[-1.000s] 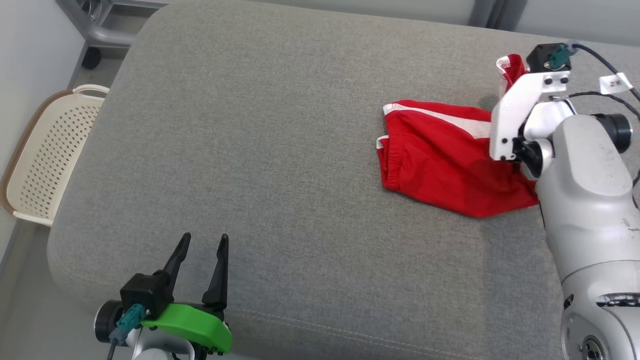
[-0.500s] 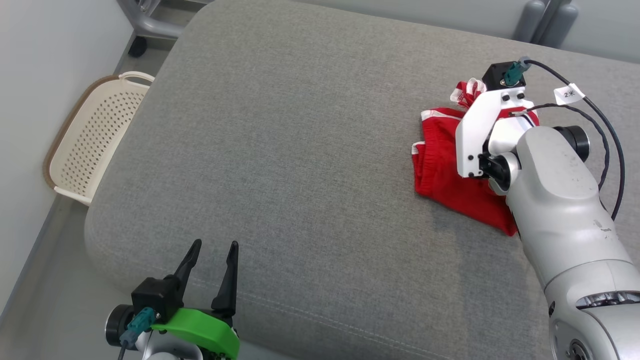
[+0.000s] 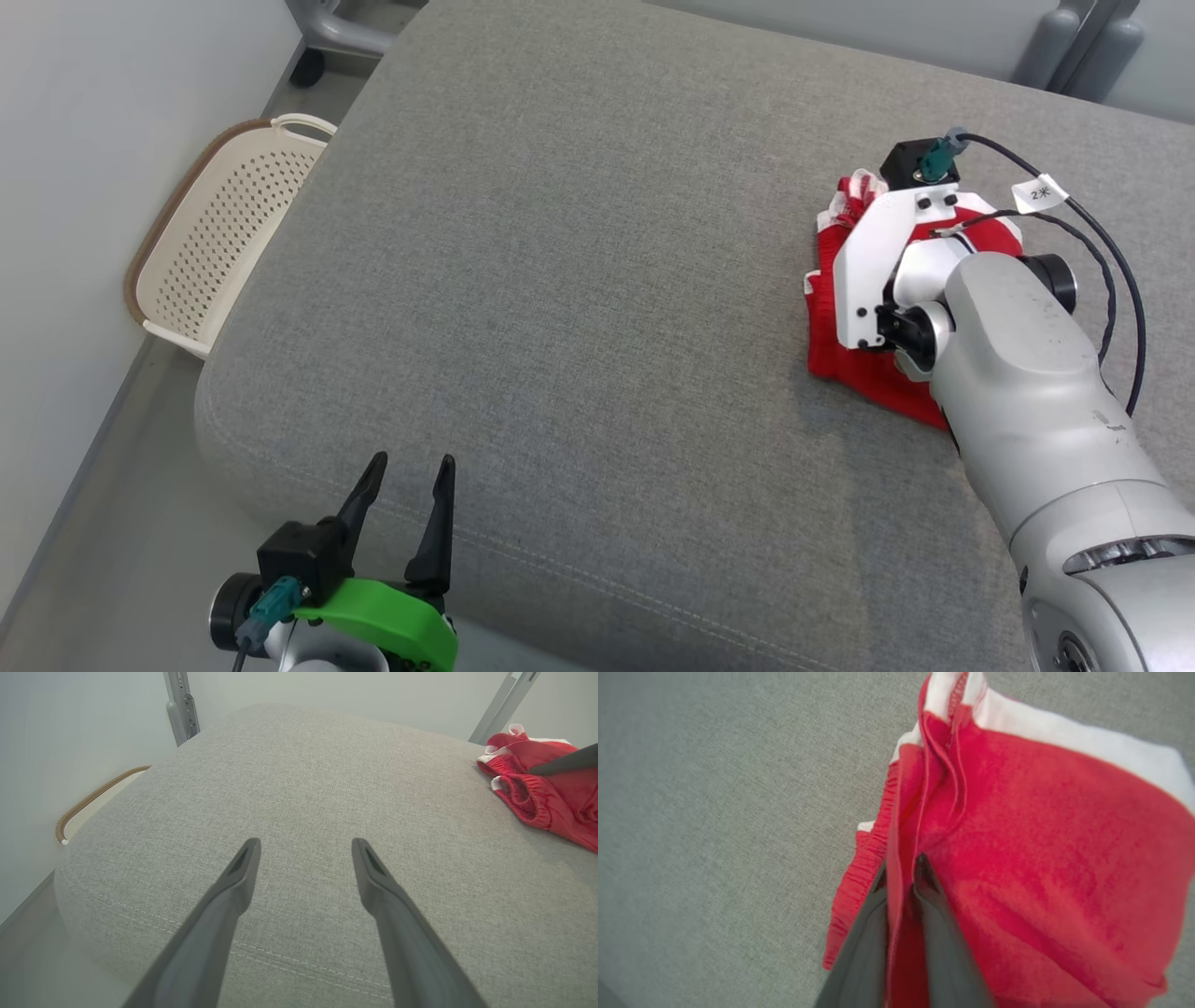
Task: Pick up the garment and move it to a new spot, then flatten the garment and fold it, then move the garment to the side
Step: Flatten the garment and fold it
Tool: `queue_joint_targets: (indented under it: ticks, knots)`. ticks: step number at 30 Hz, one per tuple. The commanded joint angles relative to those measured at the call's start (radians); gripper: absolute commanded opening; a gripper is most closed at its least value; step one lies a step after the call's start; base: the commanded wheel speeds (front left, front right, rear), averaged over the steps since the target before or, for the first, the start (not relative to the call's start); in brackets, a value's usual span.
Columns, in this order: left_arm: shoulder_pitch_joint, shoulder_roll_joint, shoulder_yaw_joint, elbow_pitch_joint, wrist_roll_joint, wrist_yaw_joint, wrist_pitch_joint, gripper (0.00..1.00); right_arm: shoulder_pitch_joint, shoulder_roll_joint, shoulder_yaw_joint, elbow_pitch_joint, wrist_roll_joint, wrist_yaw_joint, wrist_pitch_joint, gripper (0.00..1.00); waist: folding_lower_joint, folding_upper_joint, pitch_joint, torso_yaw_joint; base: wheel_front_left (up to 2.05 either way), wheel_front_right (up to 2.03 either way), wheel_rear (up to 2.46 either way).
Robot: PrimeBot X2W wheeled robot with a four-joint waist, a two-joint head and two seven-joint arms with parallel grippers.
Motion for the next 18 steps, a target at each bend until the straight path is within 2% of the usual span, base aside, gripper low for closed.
queue_joint_targets:
  ticks: [1, 3, 8, 17, 18]
  knots:
    - [-0.008, 0.003, 0.001, 0.002, -0.009, -0.002, -0.007, 1.0, -0.017, 0.0, 0.027, 0.002, 0.055, -0.001, -0.012, 1.0, 0.0, -0.0001, -0.007, -0.008, 0.0, 0.0, 0.0]
    - [-0.007, 0.007, 0.0, 0.004, -0.009, -0.002, -0.008, 1.0, -0.02, 0.0, 0.068, -0.014, 0.139, -0.001, -0.021, 1.0, 0.0, -0.0001, -0.016, -0.017, 0.0, 0.0, 0.0]
    - [0.001, 0.017, 0.004, 0.003, -0.011, 0.001, -0.009, 1.0, -0.032, -0.001, 0.122, -0.062, 0.241, -0.001, -0.066, 1.0, 0.0, -0.0001, -0.035, -0.045, 0.0, 0.0, 0.0]
    - [0.026, 0.029, -0.001, -0.01, -0.014, 0.011, -0.003, 1.0, 0.012, -0.081, 0.114, -0.072, 0.2, -0.001, -0.217, 1.0, 0.0, -0.0001, -0.074, -0.089, 0.0, 0.0, 0.0]
    - [0.027, 0.03, -0.002, -0.013, -0.015, 0.012, -0.002, 1.0, 0.021, -0.094, 0.111, -0.069, 0.191, -0.001, -0.231, 0.85, 0.0, -0.0001, -0.076, -0.091, 0.0, 0.0, 0.0]
